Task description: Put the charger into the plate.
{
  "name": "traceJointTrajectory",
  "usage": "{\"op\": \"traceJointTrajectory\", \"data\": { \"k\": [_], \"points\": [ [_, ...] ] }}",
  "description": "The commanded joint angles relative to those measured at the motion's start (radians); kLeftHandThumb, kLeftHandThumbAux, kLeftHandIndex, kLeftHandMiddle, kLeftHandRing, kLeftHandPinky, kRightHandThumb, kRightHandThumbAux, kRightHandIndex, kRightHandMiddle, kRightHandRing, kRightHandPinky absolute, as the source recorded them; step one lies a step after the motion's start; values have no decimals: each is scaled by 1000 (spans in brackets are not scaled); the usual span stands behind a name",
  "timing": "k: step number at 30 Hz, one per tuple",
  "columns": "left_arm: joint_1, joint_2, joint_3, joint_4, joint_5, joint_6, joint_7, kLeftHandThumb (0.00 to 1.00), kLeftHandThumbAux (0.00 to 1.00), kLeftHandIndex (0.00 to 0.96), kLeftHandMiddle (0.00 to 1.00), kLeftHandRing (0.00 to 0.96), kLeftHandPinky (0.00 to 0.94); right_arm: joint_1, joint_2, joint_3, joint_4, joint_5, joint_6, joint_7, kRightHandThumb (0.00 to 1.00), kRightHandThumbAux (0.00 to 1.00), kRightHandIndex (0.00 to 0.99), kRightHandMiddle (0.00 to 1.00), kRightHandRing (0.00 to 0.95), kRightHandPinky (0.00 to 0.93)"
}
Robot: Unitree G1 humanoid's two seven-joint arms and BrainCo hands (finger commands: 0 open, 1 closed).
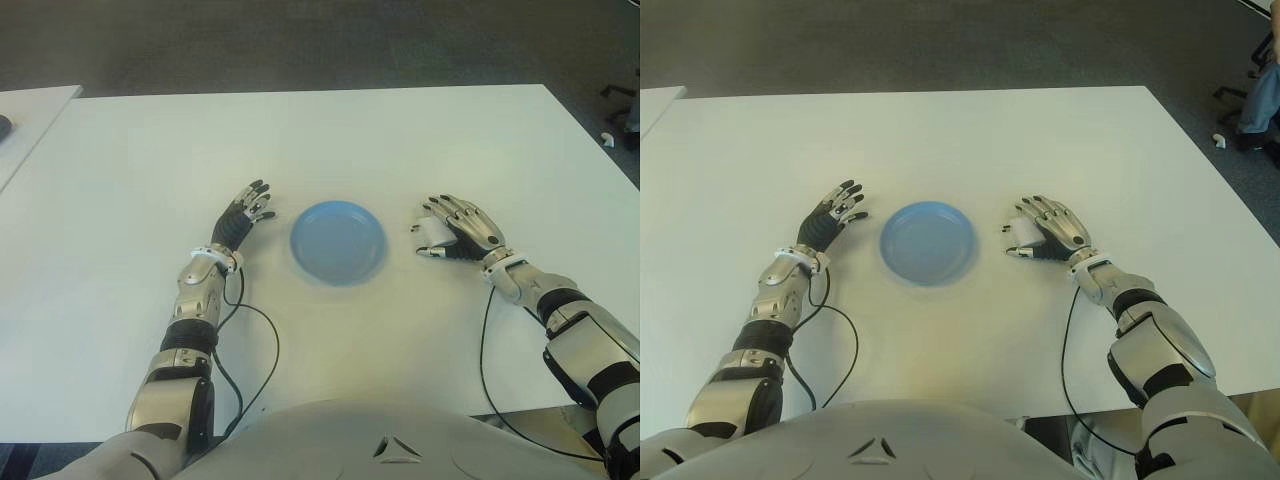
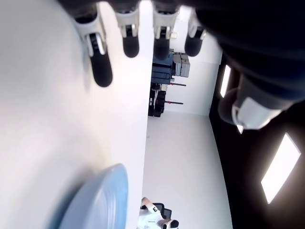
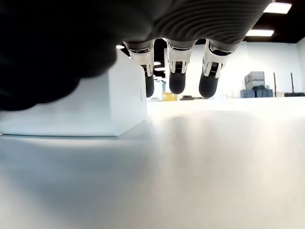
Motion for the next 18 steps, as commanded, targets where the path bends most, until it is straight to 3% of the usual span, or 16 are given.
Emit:
{"op": "traceJointTrajectory", "data": {
  "k": [1,18],
  "points": [
    [22,4,3,4,-5,29,-8,0,541,42,84,50,5,80,15,18,32,-15,6,54,245,271,0,0,0,0],
    [28,-1,2,-13,-14,36,-5,0,545,42,75,42,2,89,19,-12,35,25,-19,138,233,270,0,0,0,0]
  ]
}}
